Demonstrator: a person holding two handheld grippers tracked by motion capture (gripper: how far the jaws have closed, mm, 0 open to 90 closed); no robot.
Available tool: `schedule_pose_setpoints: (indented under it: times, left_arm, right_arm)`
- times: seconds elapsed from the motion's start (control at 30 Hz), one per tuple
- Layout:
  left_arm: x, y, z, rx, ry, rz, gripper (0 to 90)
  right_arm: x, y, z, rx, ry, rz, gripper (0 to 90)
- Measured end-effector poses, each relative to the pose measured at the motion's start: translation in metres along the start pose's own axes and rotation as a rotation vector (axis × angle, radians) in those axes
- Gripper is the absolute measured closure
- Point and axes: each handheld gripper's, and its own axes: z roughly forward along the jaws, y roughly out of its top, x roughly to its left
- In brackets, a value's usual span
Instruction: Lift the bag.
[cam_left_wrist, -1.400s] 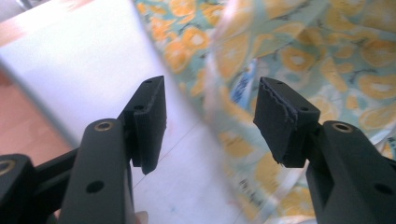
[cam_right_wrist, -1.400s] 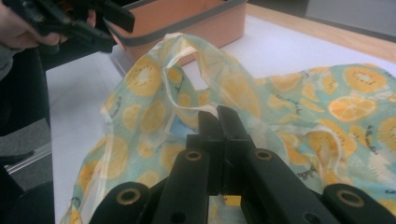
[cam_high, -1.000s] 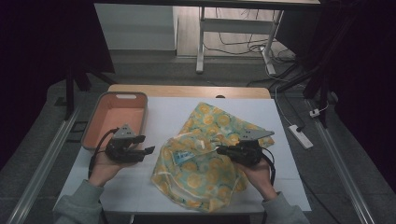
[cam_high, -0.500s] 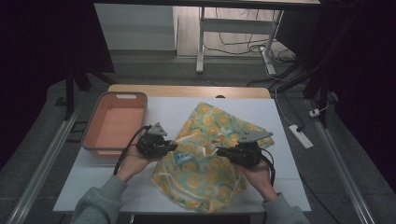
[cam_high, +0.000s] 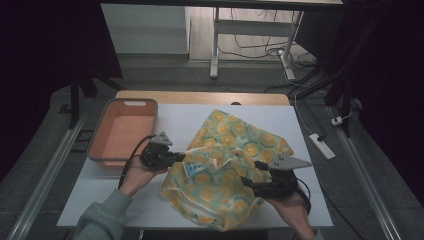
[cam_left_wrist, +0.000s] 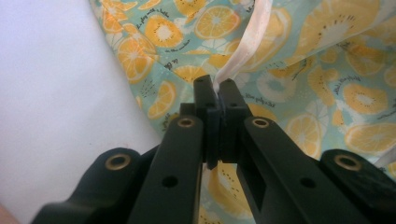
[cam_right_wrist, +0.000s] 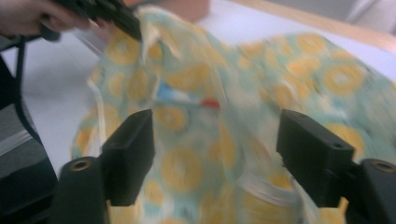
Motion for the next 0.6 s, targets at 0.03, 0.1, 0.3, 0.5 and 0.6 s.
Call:
schedule_pose_setpoints:
  times: [0.03,0.1,0.3,0.5,0.6]
  left_arm:
    - [0.001,0.0,-0.001,-0.001,0.002,-0.001,88.1]
    - [0.001,0.0,-0.001,-0.003,0.0,-0.005,88.1]
    - [0.001,0.0,0.0,-0.005,-0.006,-0.014,88.0]
    - [0.001,0.0,0.001,-0.002,-0.009,-0.016,88.0]
    - [0.002,0.0,0.001,-0.002,-0.009,-0.019,88.0]
  right_arm:
    - [0.002,-0.007,-0.004,0.014,-0.016,0.009,24.0]
    - [0.006,-0.023,-0.008,0.051,-0.047,0.021,22.3]
    - [0.007,-0.06,0.0,0.142,-0.04,0.091,22.4]
    - [0.015,-0.066,0.03,0.221,-0.006,0.093,23.2]
    - [0.014,-0.066,0.04,0.24,-0.002,0.086,30.8]
